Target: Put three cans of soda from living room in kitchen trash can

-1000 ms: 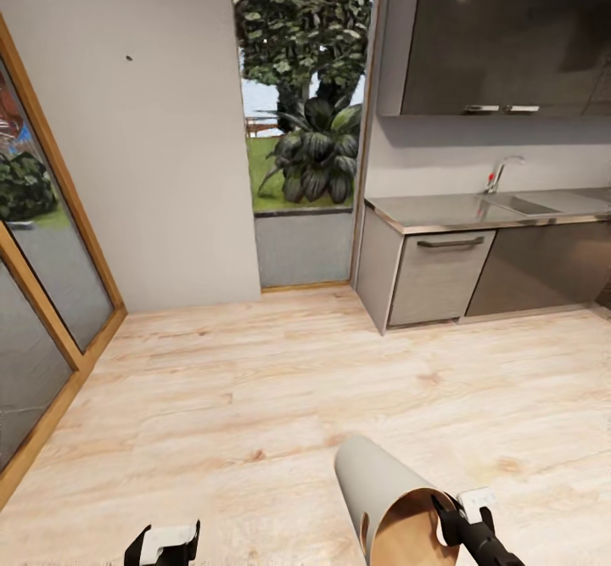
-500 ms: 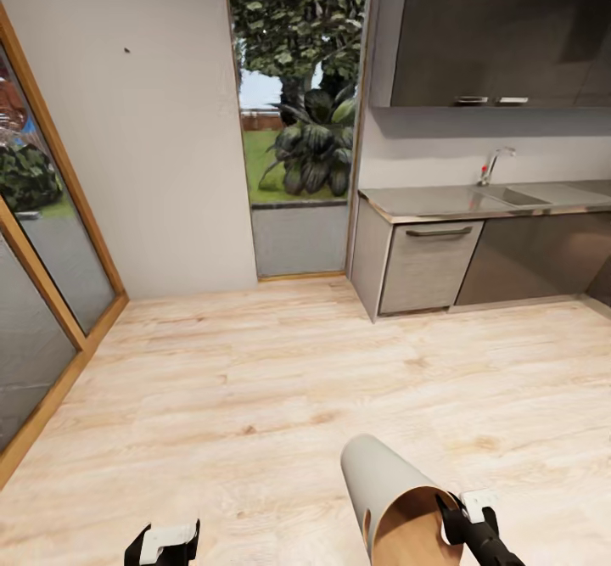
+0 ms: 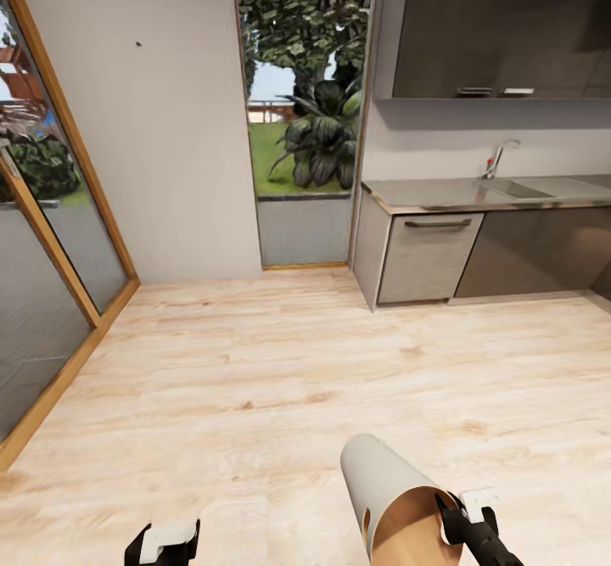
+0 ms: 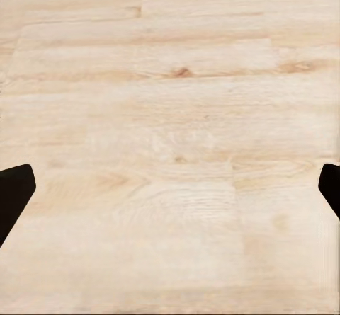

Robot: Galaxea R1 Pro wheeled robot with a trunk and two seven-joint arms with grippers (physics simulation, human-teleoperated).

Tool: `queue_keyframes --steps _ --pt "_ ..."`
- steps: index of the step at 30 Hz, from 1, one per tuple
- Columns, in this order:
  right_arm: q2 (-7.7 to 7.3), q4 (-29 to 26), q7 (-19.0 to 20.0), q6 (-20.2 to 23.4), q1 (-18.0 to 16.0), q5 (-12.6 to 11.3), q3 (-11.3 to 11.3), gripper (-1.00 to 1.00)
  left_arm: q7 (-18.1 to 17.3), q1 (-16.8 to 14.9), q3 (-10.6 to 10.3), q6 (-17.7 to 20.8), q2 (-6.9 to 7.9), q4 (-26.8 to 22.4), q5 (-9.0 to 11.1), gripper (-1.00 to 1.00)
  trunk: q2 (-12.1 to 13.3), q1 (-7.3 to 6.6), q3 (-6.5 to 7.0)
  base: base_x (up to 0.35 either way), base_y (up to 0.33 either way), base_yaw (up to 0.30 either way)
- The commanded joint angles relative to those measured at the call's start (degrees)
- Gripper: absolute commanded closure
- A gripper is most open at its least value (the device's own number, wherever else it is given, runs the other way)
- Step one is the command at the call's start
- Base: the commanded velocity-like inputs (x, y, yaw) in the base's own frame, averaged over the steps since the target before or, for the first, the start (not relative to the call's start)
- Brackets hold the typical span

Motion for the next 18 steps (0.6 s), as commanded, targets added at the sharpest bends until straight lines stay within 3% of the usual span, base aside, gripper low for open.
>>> queue_keyframes --steps 1,8,18 --pt "0.01 -0.1 0.3 0.0 0.0 -0.1 -0.2 1.0 0.0 0.0 0.0 0.0 0.0 0.0 0.0 -1.0 0.0 0.0 -0.08 -0.225 -0.216 0.107" --pt "0.02 -0.1 0.3 0.0 0.0 -0.2 -0.1 1.0 0.0 0.0 0.0 0.0 0.0 0.0 0.1 -1.0 0.0 0.0 -0.65 -0.155 -0.101 0.114" --pt "0.1 -0.1 0.2 -0.1 0.0 -0.2 -0.2 1.0 0.0 0.0 0.0 -0.1 0.0 0.0 0.1 -1.0 0.0 0.0 -0.98 -0.017 -0.009 0.087"
